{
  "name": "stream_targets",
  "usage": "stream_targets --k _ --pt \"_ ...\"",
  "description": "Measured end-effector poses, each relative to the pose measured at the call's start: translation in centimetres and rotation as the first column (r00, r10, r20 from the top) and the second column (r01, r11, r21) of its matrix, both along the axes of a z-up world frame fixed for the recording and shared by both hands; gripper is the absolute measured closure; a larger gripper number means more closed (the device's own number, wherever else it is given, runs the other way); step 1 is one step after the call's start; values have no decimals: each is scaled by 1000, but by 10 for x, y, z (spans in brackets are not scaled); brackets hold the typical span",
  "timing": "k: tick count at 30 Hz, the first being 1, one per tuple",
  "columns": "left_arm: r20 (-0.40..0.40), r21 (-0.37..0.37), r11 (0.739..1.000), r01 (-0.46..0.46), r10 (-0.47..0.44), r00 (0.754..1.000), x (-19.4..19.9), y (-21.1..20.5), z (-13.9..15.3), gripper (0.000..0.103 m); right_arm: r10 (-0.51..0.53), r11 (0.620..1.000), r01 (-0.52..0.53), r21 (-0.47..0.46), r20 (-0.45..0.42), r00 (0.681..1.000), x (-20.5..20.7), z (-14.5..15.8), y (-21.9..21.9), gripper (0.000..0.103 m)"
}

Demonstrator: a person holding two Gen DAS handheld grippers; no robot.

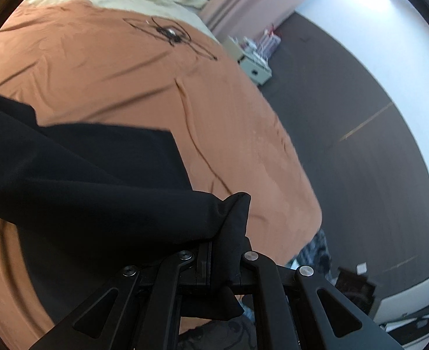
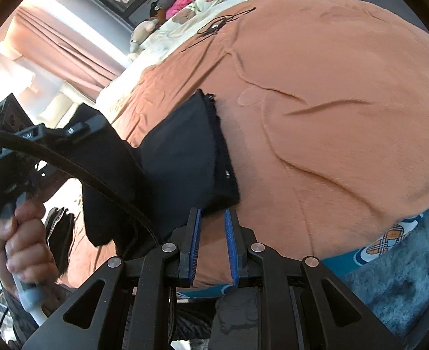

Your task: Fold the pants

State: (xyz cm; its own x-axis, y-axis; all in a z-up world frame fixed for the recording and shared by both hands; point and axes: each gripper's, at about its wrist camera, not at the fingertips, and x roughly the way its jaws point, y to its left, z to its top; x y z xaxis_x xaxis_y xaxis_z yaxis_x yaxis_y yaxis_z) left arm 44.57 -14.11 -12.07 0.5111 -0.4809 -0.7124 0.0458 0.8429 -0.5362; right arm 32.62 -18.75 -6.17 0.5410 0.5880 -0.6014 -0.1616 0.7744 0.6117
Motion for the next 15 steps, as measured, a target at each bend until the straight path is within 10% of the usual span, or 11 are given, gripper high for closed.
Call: stream_targets --k 11,15 --pt "-75 111 988 108 -100 992 -5 -35 -35 95 -5 1000 5 16 -1 1000 -5 -1 -3 88" --pt "-107 48 991 128 -122 987 -5 -36 -42 63 -4 1000 4 17 -3 1000 -3 -5 -4 88"
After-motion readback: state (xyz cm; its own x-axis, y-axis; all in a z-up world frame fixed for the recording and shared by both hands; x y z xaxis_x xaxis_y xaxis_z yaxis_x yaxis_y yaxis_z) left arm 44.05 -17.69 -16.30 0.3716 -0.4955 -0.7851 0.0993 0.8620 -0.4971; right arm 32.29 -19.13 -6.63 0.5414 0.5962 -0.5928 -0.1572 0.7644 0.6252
